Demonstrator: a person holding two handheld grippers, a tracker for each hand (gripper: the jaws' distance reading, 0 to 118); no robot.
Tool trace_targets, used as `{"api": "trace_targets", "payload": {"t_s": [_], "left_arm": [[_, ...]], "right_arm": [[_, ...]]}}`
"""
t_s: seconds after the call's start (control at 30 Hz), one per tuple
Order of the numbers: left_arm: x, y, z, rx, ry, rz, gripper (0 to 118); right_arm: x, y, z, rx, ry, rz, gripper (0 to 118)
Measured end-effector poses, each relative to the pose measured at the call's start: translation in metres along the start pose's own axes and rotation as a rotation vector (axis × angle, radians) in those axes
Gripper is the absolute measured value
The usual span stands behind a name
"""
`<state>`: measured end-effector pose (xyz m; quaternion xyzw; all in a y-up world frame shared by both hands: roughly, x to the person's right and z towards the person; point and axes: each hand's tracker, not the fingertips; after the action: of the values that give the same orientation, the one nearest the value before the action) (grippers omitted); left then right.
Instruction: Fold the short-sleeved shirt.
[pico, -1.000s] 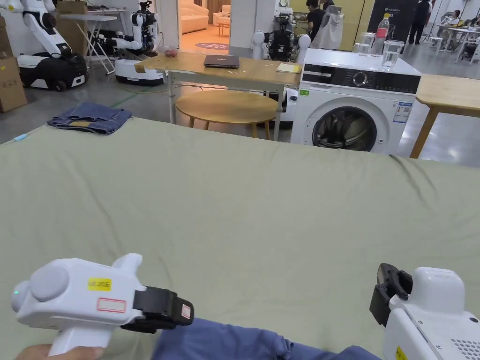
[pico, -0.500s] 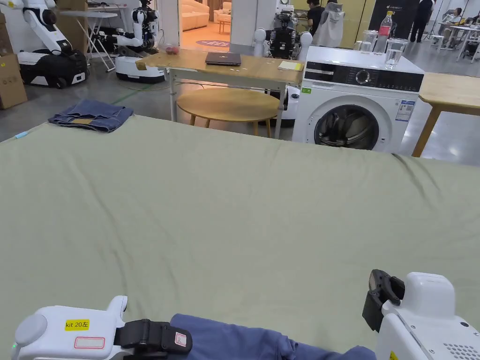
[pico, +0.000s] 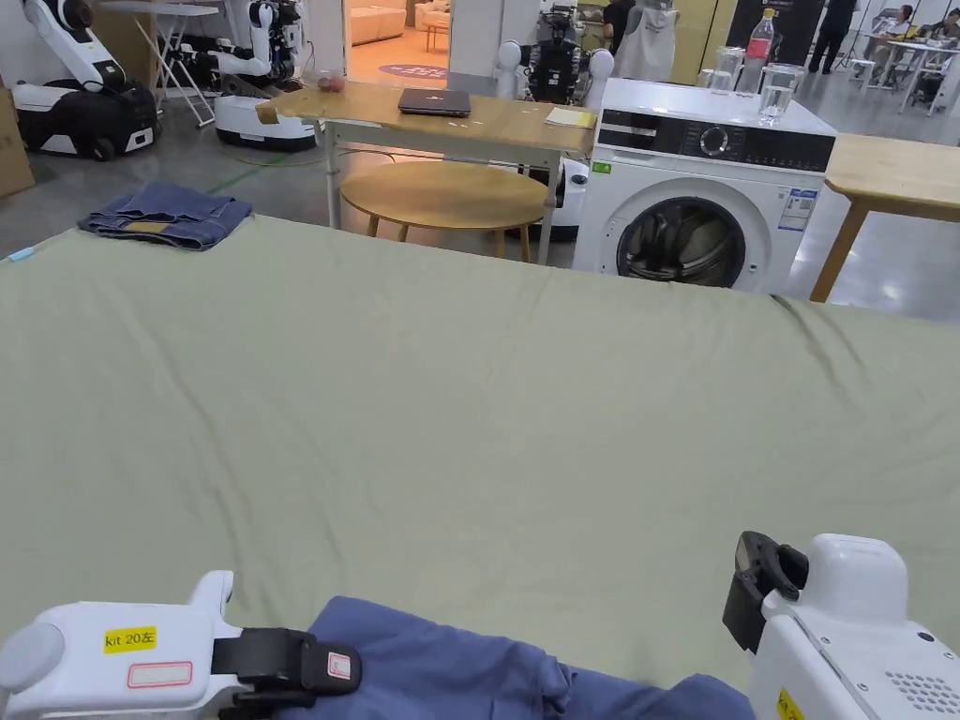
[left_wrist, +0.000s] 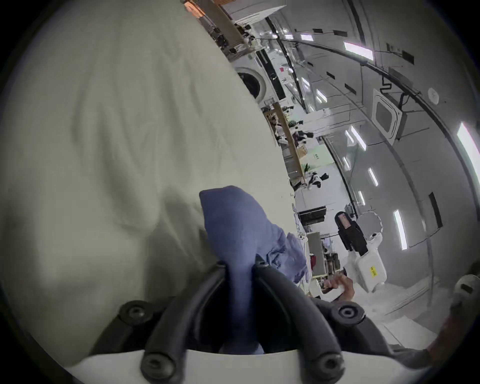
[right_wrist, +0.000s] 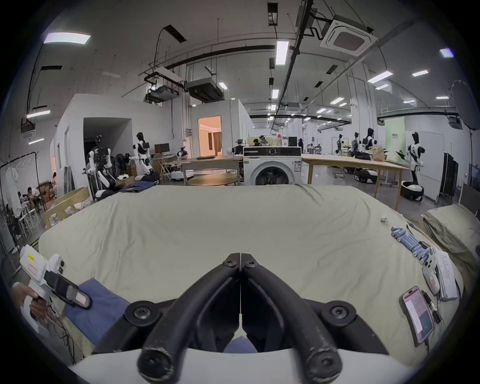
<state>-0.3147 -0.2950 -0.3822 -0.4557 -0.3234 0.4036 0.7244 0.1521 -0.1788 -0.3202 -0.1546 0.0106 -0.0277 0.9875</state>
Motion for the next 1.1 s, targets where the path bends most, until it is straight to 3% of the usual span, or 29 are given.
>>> {"api": "trace_targets", "payload": {"t_s": [0.1, 0.2, 0.47, 0.7, 1.1], "left_arm": [[0.044, -0.007, 0.015, 0.017, 0.095, -0.116, 4], [0.049, 0.008, 0.046, 0.045, 0.124, -0.101, 4], [0.113, 0.020, 0.097, 0.114, 0.489, -0.239, 4], [0.158, 0.017, 0.060, 0.062, 0.518, -0.311, 4], [0.216, -0.002, -0.037, -0.084, 0.414, -0.333, 4]], "right_arm": [[0.000, 0.002, 0.000, 0.004, 0.000, 0.000, 0], [-0.002, 0.004, 0.000, 0.005, 0.009, 0.004, 0], [-0.014, 0.005, -0.004, 0.007, 0.050, 0.006, 0], [-0.016, 0.002, -0.006, -0.003, 0.064, 0.005, 0], [-0.006, -0.003, -0.003, -0.030, 0.045, 0.014, 0]]}}
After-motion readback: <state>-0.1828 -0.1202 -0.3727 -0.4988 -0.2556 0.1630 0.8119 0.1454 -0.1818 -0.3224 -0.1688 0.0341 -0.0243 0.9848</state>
